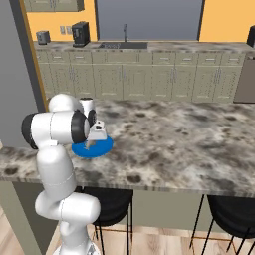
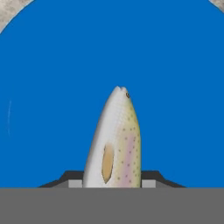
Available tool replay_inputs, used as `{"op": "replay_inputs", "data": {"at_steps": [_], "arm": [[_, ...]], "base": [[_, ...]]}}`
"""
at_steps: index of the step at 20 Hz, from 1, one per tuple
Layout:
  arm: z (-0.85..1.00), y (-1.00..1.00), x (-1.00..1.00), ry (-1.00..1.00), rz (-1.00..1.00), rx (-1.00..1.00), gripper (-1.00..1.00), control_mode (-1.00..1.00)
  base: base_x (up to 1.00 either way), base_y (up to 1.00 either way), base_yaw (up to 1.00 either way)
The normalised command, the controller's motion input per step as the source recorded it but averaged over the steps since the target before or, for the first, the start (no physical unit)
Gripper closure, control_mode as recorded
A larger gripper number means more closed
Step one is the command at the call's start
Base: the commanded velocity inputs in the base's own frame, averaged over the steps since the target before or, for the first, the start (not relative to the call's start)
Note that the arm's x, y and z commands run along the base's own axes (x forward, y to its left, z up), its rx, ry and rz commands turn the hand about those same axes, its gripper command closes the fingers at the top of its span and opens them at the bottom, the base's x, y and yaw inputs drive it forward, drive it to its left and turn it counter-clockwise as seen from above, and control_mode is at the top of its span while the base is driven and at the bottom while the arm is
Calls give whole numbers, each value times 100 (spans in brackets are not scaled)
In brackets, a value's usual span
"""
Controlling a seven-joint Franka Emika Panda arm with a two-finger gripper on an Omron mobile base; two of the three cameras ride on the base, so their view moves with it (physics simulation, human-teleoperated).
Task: Take the fish from the fridge and place it on the digital scale on the counter by the fridge. Wait a few seconds for a reading, then move it to the plate on the dining counter.
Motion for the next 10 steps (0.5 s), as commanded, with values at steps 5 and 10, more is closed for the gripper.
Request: {"op": "replay_inputs", "data": {"at_steps": [5,10], "arm": [[1,0,0,2,0,-4,-100,-100],[5,0,0,0,0,-1,-100,-100]], "base": [[0,0,0],[0,0,0]]}}
